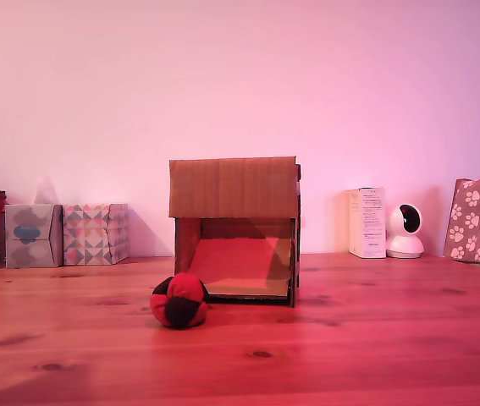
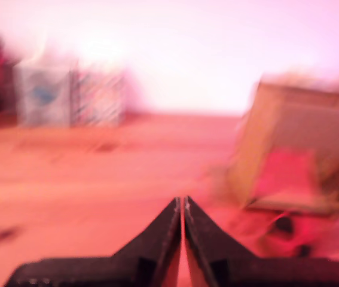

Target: Drop the footbag into the cardboard dice tower

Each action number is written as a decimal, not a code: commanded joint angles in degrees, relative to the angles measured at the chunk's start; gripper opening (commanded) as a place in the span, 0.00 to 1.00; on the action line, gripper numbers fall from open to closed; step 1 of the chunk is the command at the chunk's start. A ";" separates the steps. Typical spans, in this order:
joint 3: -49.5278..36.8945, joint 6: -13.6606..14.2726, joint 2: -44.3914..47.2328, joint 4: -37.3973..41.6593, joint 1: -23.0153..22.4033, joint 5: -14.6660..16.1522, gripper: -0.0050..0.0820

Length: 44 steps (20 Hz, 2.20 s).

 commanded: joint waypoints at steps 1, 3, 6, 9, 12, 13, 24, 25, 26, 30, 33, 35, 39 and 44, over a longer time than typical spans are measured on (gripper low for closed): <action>2.99 -0.74 -0.13 0.15 -0.24 2.38 0.03; 5.35 -0.87 1.07 -0.15 -0.24 5.92 0.03; 8.33 -1.31 6.14 0.11 -1.36 10.32 0.03; 9.22 -1.18 13.09 1.05 -4.33 15.04 0.03; 9.31 0.48 20.61 2.03 -8.81 16.66 0.03; 9.31 1.05 23.12 2.69 -10.56 16.63 0.03; 9.31 7.43 49.77 19.50 -21.88 12.90 0.03; 9.31 7.43 51.32 20.96 -22.01 12.90 0.04; 9.31 7.41 52.78 22.47 -22.01 12.92 0.10; 9.33 7.41 59.47 31.56 -22.01 12.13 0.96; 9.33 8.00 64.43 37.09 -22.01 9.99 0.95; 9.38 9.03 67.54 40.54 -22.01 8.04 0.95; 10.43 10.99 73.94 46.86 -22.01 6.47 0.95; 17.18 13.92 85.35 48.37 -22.38 6.54 0.95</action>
